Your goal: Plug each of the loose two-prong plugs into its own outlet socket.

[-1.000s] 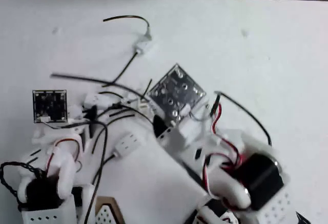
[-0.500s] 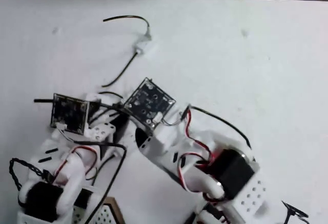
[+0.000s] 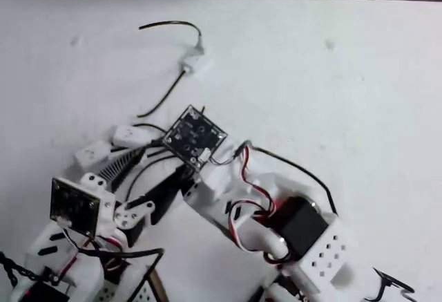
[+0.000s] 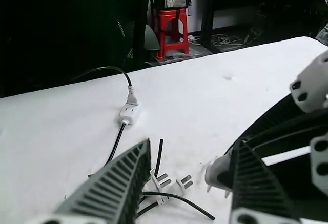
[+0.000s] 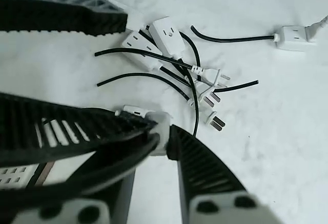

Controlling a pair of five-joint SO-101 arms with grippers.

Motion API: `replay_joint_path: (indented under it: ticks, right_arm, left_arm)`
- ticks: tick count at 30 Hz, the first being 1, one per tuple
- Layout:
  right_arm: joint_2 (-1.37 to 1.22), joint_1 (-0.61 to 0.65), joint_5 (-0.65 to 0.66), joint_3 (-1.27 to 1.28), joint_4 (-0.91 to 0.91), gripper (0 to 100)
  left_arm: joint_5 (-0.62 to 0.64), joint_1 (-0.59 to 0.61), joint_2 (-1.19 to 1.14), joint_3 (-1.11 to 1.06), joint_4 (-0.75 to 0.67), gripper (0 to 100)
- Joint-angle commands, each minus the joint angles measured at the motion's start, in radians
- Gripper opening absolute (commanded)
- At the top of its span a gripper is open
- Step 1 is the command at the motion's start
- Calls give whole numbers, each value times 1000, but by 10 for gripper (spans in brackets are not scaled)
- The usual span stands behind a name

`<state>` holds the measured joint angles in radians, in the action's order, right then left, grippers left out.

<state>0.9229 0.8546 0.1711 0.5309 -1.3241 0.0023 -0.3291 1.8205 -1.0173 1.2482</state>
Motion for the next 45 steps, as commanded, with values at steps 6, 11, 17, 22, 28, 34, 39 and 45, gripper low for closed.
replay_joint_path:
  ticks: [6,11,17,22,28,34,39,45]
  right_arm:
    - [8,-25,-11,-6,39,17]
    - [2,-140,-11,48,151,17]
    - [2,-90,-46,321,415,17]
    - [2,-85,-183,497,601,17]
    - [-30,-85,-190,566,657,17]
    - [-274,-85,-302,485,670,17]
    - [-406,-33,-367,436,673,17]
    - [-417,25,-400,413,679,17]
  left_arm:
    - [-3,205,2,34,-12,260]
    - [-80,472,2,38,-9,260]
    - [-83,789,2,-54,-11,260]
    - [-83,914,2,-187,-15,260]
    - [-81,934,2,-328,-9,260]
    - [-83,934,2,-396,-14,260]
    - [-83,934,2,-413,-15,260]
    - [-83,934,2,-413,-15,260]
